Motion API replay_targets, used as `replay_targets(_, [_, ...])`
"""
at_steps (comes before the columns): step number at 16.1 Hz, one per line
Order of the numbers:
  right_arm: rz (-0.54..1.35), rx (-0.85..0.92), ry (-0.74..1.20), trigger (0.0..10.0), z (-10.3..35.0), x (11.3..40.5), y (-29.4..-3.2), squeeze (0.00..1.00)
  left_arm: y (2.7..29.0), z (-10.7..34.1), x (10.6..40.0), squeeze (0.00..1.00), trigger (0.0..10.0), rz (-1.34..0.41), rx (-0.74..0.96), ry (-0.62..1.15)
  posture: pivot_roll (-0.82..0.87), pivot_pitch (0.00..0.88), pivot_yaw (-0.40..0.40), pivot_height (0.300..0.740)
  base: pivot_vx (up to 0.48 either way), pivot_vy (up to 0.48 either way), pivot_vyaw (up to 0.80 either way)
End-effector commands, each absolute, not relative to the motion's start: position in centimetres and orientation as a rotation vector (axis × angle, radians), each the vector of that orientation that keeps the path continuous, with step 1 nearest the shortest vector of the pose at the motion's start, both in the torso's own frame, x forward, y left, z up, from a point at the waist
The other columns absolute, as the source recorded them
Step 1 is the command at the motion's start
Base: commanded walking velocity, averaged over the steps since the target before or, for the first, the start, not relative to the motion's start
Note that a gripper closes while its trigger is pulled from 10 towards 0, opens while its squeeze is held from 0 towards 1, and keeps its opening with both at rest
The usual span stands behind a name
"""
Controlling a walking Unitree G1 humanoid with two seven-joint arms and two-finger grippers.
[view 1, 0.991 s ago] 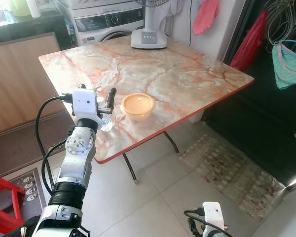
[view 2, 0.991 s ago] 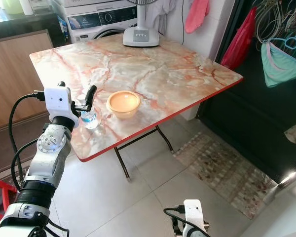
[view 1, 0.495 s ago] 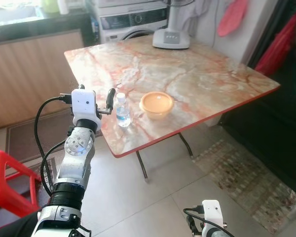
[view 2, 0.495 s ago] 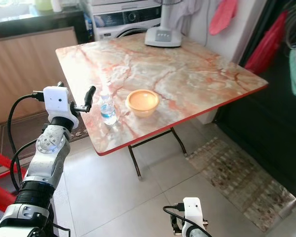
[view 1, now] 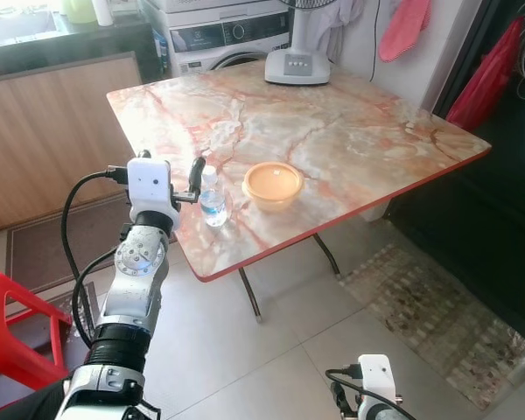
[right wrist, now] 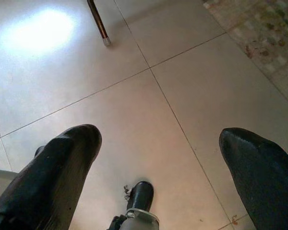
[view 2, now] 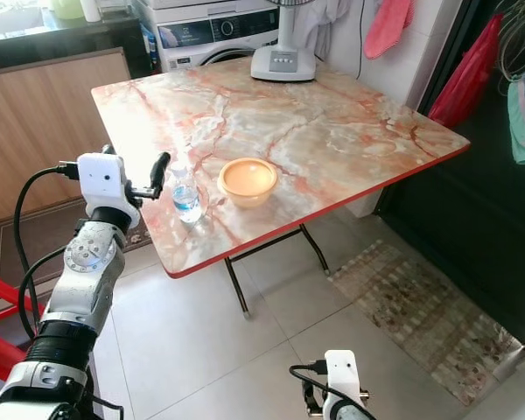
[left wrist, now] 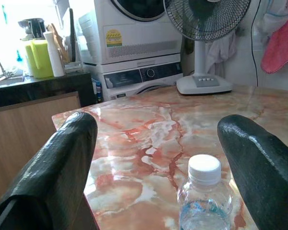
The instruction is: Restocking fridge
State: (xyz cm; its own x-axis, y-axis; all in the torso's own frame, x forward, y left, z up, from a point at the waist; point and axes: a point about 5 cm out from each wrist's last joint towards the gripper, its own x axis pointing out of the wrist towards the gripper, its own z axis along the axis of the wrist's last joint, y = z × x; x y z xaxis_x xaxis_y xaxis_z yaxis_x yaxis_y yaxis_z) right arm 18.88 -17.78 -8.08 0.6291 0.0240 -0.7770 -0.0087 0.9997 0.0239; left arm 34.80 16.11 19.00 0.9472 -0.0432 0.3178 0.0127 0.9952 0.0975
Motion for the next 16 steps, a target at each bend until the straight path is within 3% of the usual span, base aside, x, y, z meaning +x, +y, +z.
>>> replay_targets(1, [0.012, 0.024, 0.907, 10.0, -8.24, 18.56, -17.96, 0.0, 15.88, 19.31, 34.65, 0.0, 10.0, -0.043, 0.109, -0.336, 0.1, 0.0, -0.024, 0.74, 0.262, 0.0, 0.0])
replay_targets(16, [0.063, 0.014, 0.905, 10.0, -8.17, 18.72, -17.66, 0.0, 15.37, 19.87, 34.61, 0.0, 10.0, -0.065, 0.145, -0.361, 0.11, 0.0, -0.023, 0.74, 0.264, 0.0, 0.0])
